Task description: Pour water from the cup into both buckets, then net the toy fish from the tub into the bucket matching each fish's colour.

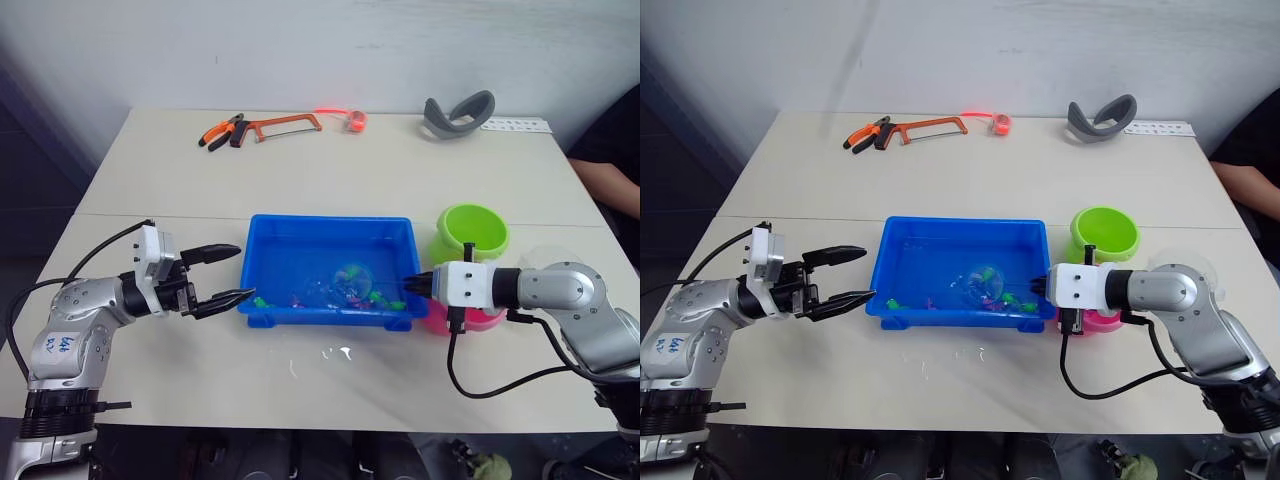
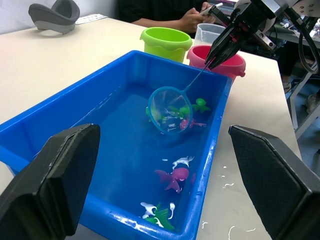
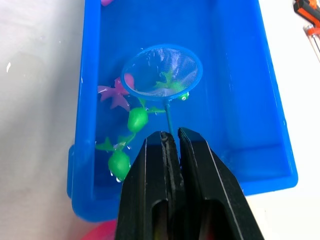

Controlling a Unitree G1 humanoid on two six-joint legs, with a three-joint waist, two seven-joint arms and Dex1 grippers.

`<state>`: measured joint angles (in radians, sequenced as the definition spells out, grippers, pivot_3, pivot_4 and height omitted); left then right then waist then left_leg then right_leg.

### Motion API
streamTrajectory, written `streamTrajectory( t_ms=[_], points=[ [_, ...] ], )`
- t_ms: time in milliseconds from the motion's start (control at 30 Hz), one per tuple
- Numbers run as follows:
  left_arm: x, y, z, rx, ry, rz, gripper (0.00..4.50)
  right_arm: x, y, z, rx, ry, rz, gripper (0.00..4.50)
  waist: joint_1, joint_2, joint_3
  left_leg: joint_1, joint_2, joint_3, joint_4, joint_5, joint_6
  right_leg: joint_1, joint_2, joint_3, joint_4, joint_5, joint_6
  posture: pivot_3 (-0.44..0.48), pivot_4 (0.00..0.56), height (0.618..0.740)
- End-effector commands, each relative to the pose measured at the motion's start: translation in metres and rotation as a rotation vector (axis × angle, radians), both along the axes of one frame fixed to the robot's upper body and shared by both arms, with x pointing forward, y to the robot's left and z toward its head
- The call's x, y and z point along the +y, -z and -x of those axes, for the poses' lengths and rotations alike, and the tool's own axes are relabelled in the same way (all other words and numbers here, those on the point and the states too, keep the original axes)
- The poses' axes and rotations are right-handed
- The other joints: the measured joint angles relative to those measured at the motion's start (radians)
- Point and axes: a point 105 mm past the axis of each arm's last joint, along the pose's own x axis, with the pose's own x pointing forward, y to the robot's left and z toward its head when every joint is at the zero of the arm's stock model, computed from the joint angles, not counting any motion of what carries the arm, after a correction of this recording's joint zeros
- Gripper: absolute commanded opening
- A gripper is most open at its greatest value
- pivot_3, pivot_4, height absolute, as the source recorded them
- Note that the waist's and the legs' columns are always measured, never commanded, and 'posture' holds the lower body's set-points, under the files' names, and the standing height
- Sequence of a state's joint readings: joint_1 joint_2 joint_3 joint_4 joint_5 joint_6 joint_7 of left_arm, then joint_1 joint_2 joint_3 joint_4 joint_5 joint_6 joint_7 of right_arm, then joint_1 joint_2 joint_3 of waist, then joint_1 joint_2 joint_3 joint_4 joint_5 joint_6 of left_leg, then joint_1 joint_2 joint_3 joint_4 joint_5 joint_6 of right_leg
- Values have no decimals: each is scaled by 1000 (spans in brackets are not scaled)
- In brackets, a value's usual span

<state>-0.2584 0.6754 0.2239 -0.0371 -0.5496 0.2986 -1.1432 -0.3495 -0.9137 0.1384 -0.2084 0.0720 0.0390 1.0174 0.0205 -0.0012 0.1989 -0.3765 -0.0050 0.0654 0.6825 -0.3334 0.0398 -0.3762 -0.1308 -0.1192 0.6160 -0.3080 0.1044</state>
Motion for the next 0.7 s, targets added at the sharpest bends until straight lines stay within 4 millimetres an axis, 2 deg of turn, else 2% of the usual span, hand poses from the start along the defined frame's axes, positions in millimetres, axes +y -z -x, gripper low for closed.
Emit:
streamTrajectory(
  t_ms=[33, 233, 700],
  points=[
    [-6, -9, 4, -33, 32, 18, 4477, 1, -21, -4, -73, 8, -66, 0, 0, 0, 0, 0, 0, 0, 0, 0, 0, 0, 0, 0, 0, 0, 0, 0, 150, 740],
    [-7, -9, 3, -31, 39, 23, 4477, -6, -21, -9, -84, 34, -51, 0, 0, 0, 0, 0, 0, 0, 0, 0, 0, 0, 0, 0, 0, 0, 0, 0, 150, 740],
    [-17, -4, 2, -38, 93, -11, 4477, -27, -10, -7, -139, 19, 169, 0, 0, 0, 0, 0, 0, 0, 0, 0, 0, 0, 0, 0, 0, 0, 0, 0, 150, 740]
  ],
)
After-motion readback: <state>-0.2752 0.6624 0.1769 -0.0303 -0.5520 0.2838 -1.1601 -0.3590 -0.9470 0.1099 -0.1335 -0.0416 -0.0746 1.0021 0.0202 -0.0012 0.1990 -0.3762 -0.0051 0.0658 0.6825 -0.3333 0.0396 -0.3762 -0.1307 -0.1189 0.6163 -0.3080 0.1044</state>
